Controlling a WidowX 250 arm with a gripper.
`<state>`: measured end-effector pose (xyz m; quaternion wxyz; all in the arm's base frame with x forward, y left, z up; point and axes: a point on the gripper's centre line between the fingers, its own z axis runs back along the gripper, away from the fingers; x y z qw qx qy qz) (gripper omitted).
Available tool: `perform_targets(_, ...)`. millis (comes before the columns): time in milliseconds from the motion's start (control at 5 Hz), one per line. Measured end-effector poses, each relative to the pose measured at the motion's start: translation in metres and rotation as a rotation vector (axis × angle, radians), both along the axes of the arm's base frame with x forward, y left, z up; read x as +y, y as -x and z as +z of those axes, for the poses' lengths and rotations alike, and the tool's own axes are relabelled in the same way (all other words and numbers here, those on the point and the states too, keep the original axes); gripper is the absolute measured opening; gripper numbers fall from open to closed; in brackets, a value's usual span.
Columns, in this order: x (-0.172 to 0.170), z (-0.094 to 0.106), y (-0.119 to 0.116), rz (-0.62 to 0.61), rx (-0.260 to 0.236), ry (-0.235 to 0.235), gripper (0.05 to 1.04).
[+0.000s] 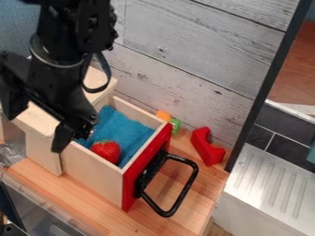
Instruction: Close the drawer
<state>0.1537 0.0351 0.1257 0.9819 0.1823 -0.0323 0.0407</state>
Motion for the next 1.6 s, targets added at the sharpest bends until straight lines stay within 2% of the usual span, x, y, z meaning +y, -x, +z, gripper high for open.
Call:
perform_targets(200,-0.012,0.0,-0.003,-0.225,0.0,-0.15,0.999)
perform_targets(400,-0.039,0.004,-0.008,-0.471,-0.102,-0.166,0.999)
perform_targets(600,-0.061,-0.01,-0.018,-0.708,-0.078,-0.128,0.999)
perform_targets(800,-0.078,-0.03,-0.027,-0.951,0.003,-0.055,0.999)
perform_targets(1000,-0.082,-0.046,-0.046,-1.163,0.046,0.086,0.999)
perform_targets(1200,-0.088,-0.058,-0.069,-1.355,0.045,0.112,0.999)
perform_targets(1400,-0.096,-0.073,-0.083,-1.397,0.038,0.115,0.999)
perform_targets(1600,-0.11,-0.078,-0.092,-1.415,0.01,0.136,0.999)
